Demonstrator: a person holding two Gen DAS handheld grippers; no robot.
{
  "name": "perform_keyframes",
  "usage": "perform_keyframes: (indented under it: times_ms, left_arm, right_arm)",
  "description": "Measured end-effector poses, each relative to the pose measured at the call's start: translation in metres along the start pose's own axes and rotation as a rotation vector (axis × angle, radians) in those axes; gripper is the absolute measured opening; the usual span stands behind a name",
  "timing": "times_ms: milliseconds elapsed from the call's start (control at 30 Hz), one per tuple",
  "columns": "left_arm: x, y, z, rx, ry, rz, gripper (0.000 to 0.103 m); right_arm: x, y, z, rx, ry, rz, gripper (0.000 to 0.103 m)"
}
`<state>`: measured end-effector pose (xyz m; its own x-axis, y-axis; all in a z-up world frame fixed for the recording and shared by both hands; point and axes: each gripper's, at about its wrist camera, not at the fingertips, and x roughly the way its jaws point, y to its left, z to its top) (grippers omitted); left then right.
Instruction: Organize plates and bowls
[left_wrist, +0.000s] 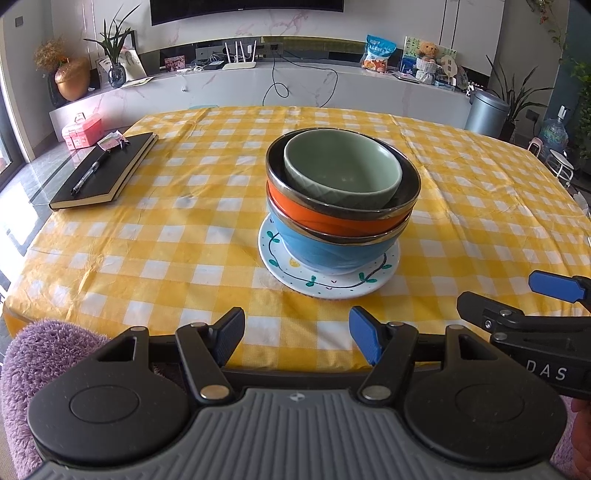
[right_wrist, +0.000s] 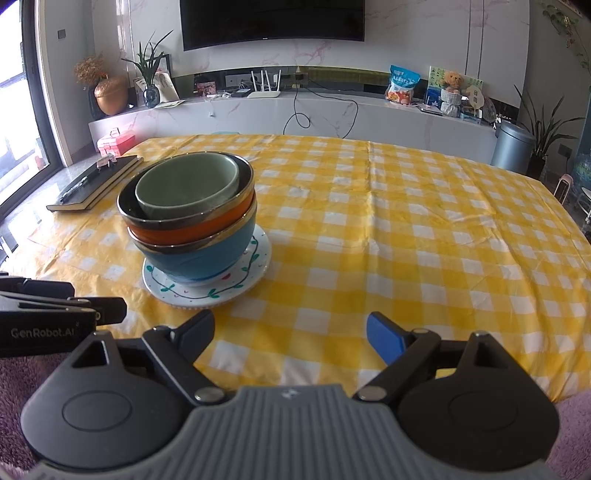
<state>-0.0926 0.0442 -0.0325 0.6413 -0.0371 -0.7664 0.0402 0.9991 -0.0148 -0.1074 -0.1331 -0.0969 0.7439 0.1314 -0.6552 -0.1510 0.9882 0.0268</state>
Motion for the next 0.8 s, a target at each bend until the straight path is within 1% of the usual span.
perform_keyframes:
  times_ms: [800]
  left_arm:
    - [-0.0012, -0.0019, -0.0012, 0.016, -0.009, -0.010, 0.076]
  right_arm:
    - [0.0016, 0.0016, -0.0026, -0.001, 0.008, 0.001, 0.088]
